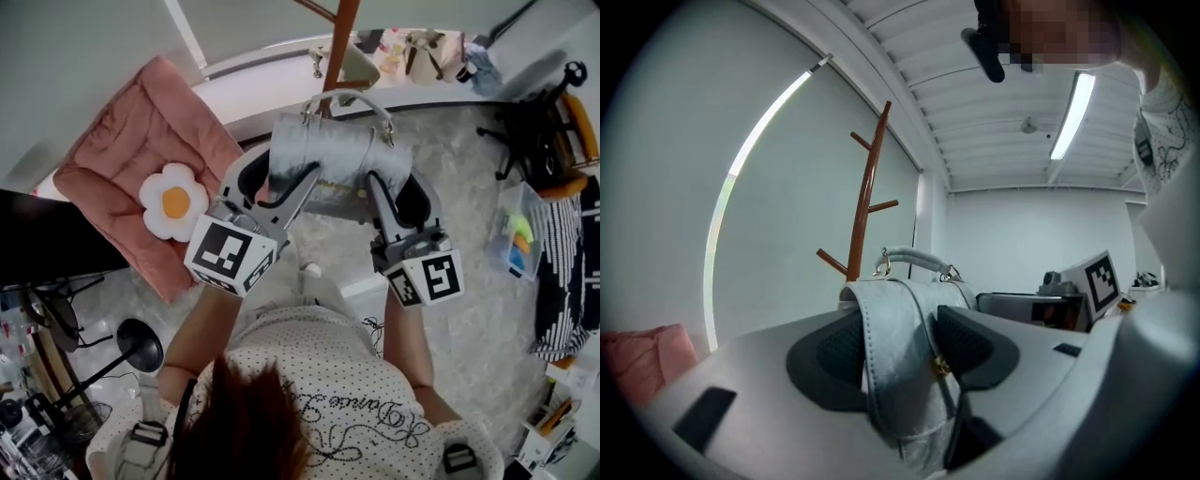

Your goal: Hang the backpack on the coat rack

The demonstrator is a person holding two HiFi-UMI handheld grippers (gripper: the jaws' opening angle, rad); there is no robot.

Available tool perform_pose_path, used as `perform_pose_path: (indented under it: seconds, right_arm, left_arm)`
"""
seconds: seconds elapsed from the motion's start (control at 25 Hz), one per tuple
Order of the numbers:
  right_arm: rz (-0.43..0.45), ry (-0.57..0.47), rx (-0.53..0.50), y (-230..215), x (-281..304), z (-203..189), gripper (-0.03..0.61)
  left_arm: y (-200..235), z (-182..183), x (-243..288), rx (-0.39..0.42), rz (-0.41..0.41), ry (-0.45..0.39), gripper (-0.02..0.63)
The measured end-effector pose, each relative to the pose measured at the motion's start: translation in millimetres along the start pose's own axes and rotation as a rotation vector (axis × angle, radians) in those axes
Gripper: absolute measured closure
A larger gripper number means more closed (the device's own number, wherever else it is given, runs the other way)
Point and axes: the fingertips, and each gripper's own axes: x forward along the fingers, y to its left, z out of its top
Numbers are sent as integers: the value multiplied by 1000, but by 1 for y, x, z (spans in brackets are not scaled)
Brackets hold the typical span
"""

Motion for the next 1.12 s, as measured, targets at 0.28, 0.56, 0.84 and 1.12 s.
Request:
perform_pose_path:
  seconds: [0.28, 0.56, 0.84, 1.12]
  right_arm:
    - [-60, 59, 18, -18, 44, -27, 396]
    - [-144, 93, 48, -26, 70, -66, 396]
    - [-157, 148, 120, -32, 69, -90, 396]
    - [-117, 226, 167, -45, 64, -118, 394]
  left_arm:
    - [45, -21, 34, -18, -54, 47, 391]
    - [76, -55, 54, -27, -117, 91, 393]
    - [78, -77, 61, -56, -139, 159, 394]
    - [71, -108, 66, -113, -94, 229, 396]
